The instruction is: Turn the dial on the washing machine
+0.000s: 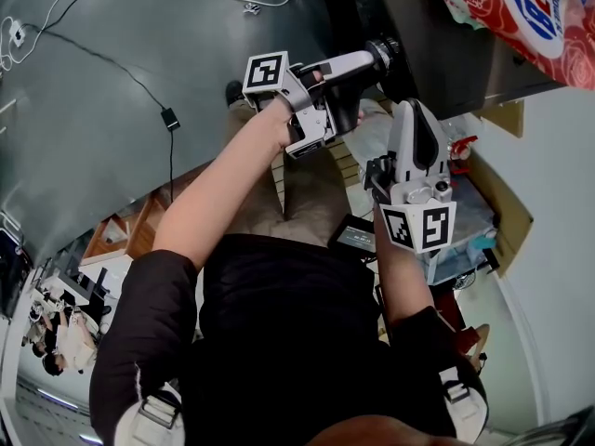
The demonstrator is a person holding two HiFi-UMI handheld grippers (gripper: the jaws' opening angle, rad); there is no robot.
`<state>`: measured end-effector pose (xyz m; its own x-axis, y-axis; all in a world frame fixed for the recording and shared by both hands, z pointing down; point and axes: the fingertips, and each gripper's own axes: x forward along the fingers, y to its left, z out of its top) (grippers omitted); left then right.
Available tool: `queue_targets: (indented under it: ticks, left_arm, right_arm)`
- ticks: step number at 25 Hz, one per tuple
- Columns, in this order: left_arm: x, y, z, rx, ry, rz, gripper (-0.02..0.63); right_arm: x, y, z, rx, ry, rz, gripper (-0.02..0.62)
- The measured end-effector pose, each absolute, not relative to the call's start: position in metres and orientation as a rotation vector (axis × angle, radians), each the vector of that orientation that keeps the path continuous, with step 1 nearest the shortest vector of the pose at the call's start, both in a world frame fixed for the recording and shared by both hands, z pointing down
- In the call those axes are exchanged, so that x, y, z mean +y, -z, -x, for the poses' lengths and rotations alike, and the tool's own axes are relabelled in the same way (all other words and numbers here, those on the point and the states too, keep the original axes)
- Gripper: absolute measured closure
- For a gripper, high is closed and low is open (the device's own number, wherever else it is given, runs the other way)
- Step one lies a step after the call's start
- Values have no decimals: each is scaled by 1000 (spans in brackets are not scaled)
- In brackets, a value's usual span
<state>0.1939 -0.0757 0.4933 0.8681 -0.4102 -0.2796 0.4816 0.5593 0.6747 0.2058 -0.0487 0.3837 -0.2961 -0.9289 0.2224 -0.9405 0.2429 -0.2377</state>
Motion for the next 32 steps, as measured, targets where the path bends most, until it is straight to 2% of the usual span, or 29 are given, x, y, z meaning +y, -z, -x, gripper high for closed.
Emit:
queue_targets:
  ticks: [5,12,19,32]
  left_arm:
    - [-75,-473,-164,117,545,-889,368]
    - [-100,-470,-90,-103,469,-1248,445]
    - [-124,-434,-29,-273,416,-1676,608]
    - [-117,-302,92,-804,222,-2549,612]
  right_arm:
    - [-49,-382,-197,-2455,-505,-1840,591]
    - [-49,-384,-170,-2478,-521,-1822,591]
    - [-56,-369,-132,-2536,-470,-1778,591]
    - [-75,-303,-38,-2616,-297,-1706,591]
